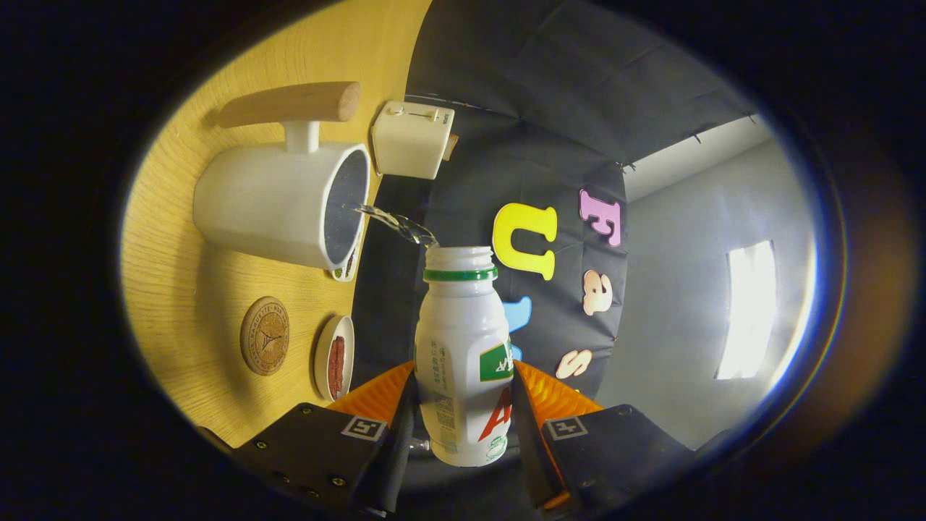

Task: Take the bottle from table, then pour the juice into the cup, finally place the bottle on the coaster

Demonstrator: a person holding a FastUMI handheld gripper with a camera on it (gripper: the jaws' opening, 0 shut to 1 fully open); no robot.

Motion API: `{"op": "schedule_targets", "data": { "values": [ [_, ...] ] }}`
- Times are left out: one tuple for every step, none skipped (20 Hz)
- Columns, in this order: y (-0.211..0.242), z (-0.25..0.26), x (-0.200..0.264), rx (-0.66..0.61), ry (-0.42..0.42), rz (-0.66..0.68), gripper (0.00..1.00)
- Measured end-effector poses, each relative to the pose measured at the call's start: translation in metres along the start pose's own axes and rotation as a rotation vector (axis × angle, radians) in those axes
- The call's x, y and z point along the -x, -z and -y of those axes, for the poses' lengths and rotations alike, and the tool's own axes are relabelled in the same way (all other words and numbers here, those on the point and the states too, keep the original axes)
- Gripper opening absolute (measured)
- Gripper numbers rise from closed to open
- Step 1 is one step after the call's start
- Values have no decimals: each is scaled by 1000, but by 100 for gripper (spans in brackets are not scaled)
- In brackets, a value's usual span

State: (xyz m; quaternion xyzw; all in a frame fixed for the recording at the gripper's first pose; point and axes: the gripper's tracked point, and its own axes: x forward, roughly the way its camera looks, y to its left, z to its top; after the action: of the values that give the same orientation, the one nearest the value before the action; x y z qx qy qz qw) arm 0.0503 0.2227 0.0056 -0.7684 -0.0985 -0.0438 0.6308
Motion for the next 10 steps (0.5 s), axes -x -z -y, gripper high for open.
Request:
{"op": "schedule_targets", "data": {
  "values": [
    [0, 1, -1, 1, 0, 0, 66],
    [1, 2, -2, 4, 3, 0, 65],
    [1, 3, -2, 8, 5, -1, 65],
    [1, 5, -1, 12, 8, 0, 65],
    [2, 6, -2, 13, 9, 0, 65],
    [1, 7, -2, 16, 10, 1, 65],
    [1, 8, -4, 20, 12, 1, 65],
    [1, 9, -3, 24, 15, 2, 65],
    [1, 10, -3, 26, 16, 2, 65],
    [2, 11, -3, 27, 18, 3, 65]
  ]
}}
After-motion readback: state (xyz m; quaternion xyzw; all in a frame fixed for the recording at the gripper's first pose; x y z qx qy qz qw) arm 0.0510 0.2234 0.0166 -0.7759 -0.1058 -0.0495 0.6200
